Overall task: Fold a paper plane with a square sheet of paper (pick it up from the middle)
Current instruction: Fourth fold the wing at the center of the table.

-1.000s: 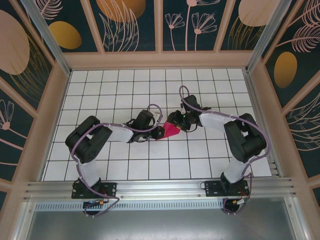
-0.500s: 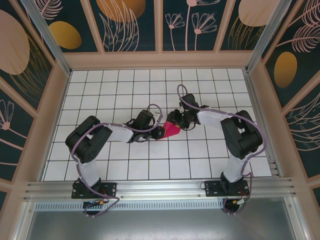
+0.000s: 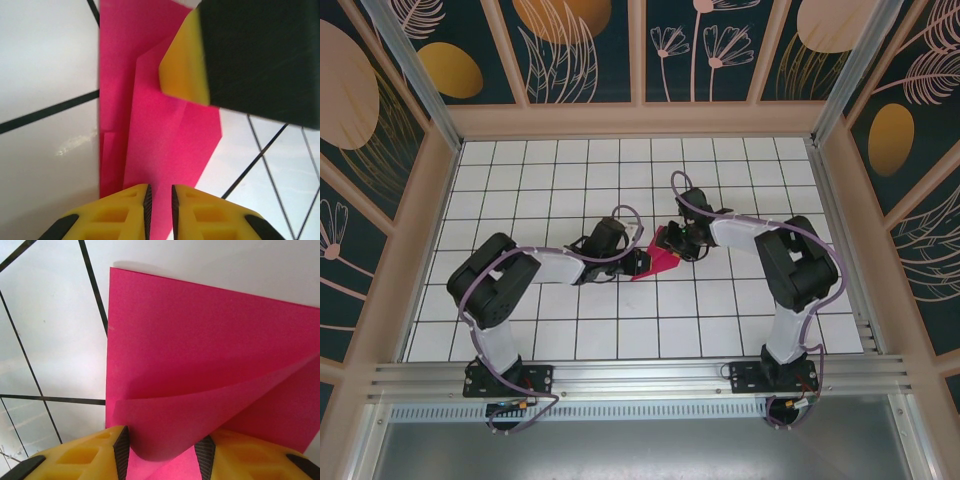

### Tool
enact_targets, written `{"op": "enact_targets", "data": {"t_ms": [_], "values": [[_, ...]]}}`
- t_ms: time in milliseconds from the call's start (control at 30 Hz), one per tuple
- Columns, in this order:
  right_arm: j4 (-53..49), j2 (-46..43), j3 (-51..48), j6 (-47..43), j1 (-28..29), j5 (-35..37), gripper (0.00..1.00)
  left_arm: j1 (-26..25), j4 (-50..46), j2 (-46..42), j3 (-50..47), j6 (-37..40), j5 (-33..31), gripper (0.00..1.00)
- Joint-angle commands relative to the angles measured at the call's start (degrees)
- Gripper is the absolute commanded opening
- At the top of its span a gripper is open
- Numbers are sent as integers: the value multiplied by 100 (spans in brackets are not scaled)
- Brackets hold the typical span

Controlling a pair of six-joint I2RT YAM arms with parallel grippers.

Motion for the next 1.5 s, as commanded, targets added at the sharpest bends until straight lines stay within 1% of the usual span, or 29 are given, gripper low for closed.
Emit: {"op": "enact_targets", "data": {"t_ms": [0,133,300,567,1067,1467], "values": [[-511,355,65,-188,19,376,44,92,142,-386,-60,-309,-43,23],[-722,477,110,-257,26,481,45,168,283,-515,-167,-495,-151,23],[-895,606,178,-267,34,520,50,207,567,-394,-175,-619,244,22],[-1001,740,263,-203,52,532,54,206,921,-96,-114,-697,736,18],[-855,727,207,-142,39,273,54,207,428,467,186,-604,443,15],[-528,463,35,-329,8,-58,56,207,94,598,280,-625,211,13]]}}
